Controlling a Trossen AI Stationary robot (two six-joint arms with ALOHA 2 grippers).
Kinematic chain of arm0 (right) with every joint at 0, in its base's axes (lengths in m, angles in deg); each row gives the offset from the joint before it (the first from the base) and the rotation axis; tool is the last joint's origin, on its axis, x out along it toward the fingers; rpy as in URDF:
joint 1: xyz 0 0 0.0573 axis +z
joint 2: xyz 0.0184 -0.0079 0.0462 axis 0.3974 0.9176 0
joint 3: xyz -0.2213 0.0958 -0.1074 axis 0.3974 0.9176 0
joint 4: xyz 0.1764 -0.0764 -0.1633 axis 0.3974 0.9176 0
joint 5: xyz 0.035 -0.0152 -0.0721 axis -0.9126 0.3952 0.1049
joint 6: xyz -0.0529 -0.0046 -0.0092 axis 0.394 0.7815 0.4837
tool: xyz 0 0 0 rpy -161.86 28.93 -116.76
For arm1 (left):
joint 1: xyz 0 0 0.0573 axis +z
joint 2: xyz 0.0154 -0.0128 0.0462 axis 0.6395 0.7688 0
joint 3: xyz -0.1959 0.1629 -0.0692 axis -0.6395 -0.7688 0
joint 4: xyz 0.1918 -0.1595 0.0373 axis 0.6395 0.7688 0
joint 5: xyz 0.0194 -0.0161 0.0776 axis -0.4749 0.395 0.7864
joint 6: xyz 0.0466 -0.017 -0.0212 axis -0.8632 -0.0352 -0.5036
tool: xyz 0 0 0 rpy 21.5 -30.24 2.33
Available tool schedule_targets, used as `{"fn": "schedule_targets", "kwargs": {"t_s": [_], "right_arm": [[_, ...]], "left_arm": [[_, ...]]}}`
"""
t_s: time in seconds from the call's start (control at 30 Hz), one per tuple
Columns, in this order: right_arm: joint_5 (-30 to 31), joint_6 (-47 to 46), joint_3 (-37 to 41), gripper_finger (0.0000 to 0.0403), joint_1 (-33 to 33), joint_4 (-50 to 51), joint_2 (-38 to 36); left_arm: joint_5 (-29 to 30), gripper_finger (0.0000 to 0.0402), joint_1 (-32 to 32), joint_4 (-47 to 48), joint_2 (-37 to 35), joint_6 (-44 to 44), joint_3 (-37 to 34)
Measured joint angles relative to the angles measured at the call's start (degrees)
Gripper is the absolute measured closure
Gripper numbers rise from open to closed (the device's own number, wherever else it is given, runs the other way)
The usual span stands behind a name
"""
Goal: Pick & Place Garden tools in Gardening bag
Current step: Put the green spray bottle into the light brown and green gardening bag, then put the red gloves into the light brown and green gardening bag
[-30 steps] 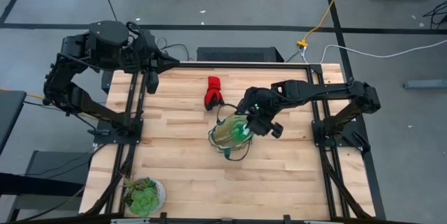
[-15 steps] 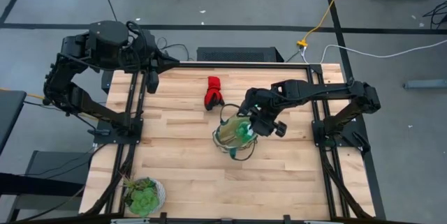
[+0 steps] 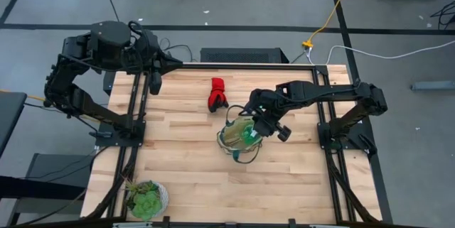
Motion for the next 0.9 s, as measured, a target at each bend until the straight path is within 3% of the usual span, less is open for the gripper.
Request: {"fn": "schedule_targets", "kwargs": {"t_s": [0.4, 0.67, 0.9], "right_arm": [[-0.01, -6.75, 0.00, 0.0206, 0.01, -0.90, 0.00], [0.30, -13.43, -0.22, 0.0210, 0.01, -2.39, -1.75], [10.52, -19.24, -0.24, 0.0228, 0.01, -7.37, -7.03]], "left_arm": [[0.00, 0.0376, 0.02, 0.00, 0.00, 0.00, 0.00], [0.00, 0.0376, 0.02, 0.00, 0.00, -0.07, 0.00], [0.00, 0.0376, 0.00, 0.00, 0.00, -0.05, 0.00]]}}
